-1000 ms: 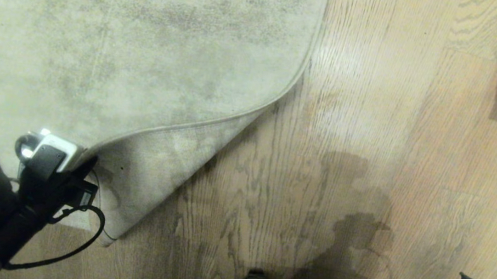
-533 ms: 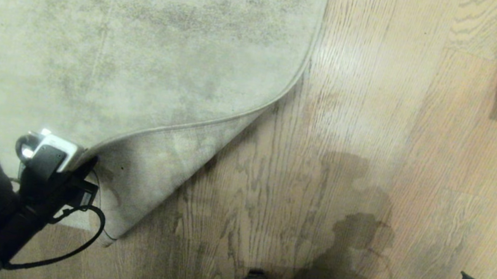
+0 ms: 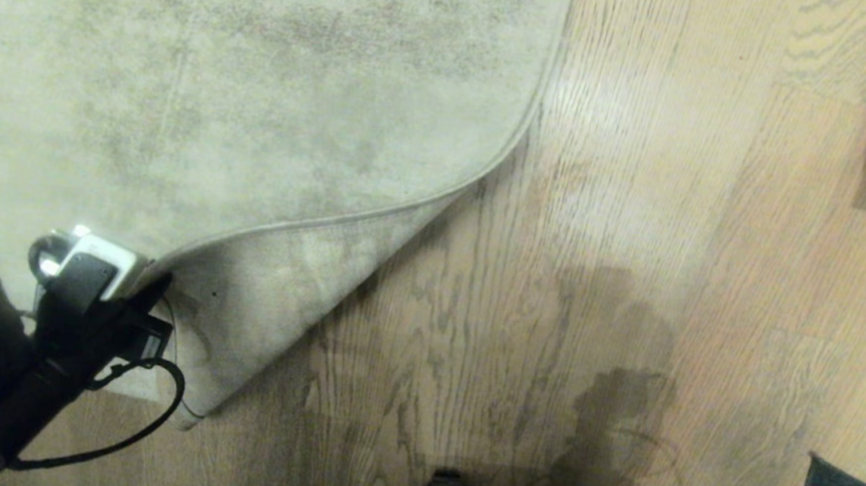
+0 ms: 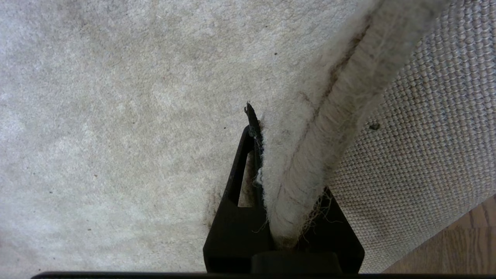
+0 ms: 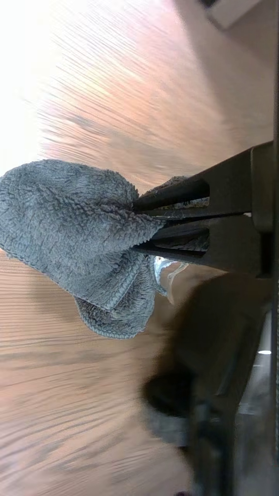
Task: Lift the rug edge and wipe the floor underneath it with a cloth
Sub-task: Lay down the carpet
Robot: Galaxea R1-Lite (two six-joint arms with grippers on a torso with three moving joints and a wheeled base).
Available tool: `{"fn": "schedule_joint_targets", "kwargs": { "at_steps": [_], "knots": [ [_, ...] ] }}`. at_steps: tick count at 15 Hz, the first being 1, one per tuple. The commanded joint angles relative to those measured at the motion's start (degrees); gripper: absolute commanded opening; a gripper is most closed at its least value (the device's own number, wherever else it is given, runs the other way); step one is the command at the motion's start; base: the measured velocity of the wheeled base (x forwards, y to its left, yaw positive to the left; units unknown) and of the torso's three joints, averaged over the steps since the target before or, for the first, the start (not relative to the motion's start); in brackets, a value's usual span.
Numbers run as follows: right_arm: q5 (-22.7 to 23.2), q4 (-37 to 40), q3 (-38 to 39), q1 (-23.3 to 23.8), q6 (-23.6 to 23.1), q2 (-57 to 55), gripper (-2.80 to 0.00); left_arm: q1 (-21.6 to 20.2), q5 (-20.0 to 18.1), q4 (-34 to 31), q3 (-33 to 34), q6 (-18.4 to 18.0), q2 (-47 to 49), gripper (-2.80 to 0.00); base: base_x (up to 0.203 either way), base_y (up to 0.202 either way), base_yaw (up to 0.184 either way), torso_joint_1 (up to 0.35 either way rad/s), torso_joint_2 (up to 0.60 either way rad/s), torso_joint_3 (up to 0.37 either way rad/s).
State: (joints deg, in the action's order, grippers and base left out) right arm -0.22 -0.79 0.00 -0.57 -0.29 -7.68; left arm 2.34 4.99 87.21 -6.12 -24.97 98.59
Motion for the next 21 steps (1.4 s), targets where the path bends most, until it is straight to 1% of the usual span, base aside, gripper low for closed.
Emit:
{"fn": "schedule_joint_targets", "kwargs": {
  "at_steps": [1,2,14,17,21],
  "knots": [
    [-0.31,-0.06,0.0,0.11,1.61,7.66,-2.8,-0.06,0.02,1.82,-0.03,0.09,-0.06,-2.8,0.0,0.0,0.0,0.0,0.0,0.0],
    [-0.54,-0.09,0.0,0.2,3.01,7.68,-2.8,-0.14,0.02,1.82,-0.21,0.25,-0.17,-2.8,0.0,0.0,0.0,0.0,0.0,0.0],
    [-0.57,-0.09,0.0,0.22,3.07,7.68,-2.8,-0.69,0.19,1.82,-0.57,0.54,-0.32,-2.8,0.0,0.0,0.0,0.0,0.0,0.0],
    [-0.57,-0.09,0.0,0.22,3.01,7.68,-2.8,-0.93,0.57,1.91,-0.11,2.03,-0.59,-2.8,0.0,0.0,0.0,0.0,0.0,0.0],
    [-0.57,-0.09,0.0,0.22,3.06,7.68,-2.8,-0.93,0.73,1.91,-0.65,2.47,-0.5,-2.8,0.0,0.0,0.0,0.0,0.0,0.0]
  ]
}}
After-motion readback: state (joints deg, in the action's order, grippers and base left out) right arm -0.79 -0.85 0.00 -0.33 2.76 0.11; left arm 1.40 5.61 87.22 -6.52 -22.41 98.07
